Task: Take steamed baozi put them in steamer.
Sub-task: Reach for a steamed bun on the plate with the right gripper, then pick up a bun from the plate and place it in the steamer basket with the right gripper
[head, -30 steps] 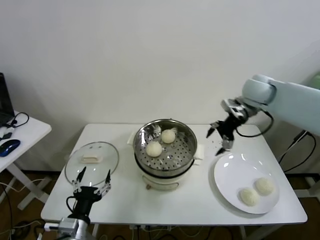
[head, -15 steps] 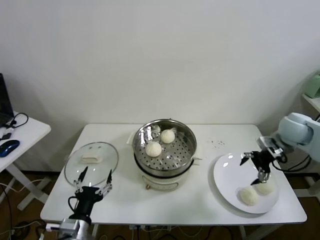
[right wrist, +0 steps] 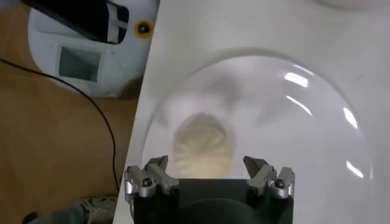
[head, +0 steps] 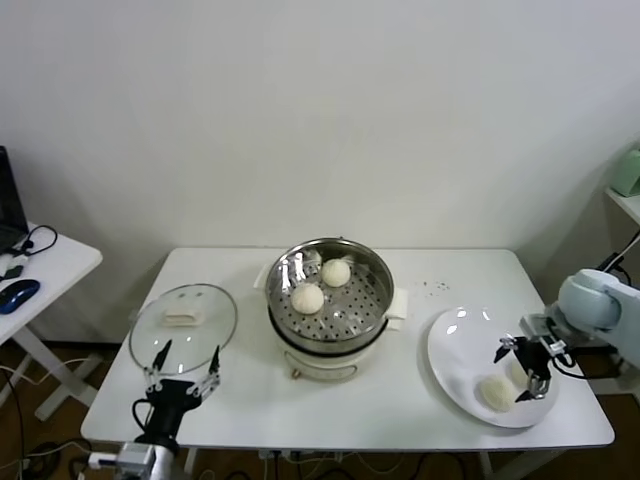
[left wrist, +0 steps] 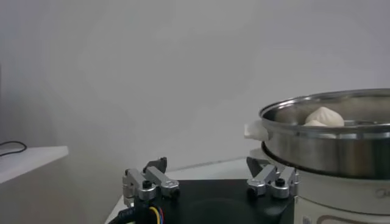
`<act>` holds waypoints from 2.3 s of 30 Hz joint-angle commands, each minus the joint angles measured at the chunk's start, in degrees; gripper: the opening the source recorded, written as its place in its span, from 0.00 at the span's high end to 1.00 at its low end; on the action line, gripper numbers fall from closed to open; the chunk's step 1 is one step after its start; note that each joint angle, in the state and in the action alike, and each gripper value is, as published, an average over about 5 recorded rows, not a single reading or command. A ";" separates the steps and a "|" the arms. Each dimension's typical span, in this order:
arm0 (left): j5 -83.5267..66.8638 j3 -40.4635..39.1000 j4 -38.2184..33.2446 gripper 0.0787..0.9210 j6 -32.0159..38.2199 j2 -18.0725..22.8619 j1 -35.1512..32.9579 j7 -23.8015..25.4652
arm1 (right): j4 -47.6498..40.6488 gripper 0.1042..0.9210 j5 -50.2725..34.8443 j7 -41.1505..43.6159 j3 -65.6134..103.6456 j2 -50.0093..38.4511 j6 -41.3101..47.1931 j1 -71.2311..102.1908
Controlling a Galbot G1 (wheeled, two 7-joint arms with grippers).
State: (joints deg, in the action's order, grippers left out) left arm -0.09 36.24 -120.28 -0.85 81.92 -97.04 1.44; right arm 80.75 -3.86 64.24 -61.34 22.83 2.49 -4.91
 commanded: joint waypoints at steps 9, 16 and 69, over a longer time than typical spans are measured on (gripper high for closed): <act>-0.10 0.14 0.48 0.12 0.11 0.11 0.06 -0.14 | -2.61 0.12 3.10 -1.23 2.65 3.39 -0.43 5.70; -0.17 0.04 0.52 0.12 0.00 0.20 0.21 -0.24 | -2.77 0.12 4.20 -0.68 2.85 3.47 -0.31 5.79; 0.06 -0.30 -1.63 0.12 -2.46 1.11 -0.34 -1.34 | 12.81 0.34 23.35 6.82 -9.77 35.36 -27.87 -37.76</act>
State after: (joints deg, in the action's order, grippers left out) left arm -0.03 35.67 -122.05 -3.14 83.03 -97.28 0.14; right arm 92.49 4.66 70.73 -74.06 44.23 -16.18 -43.30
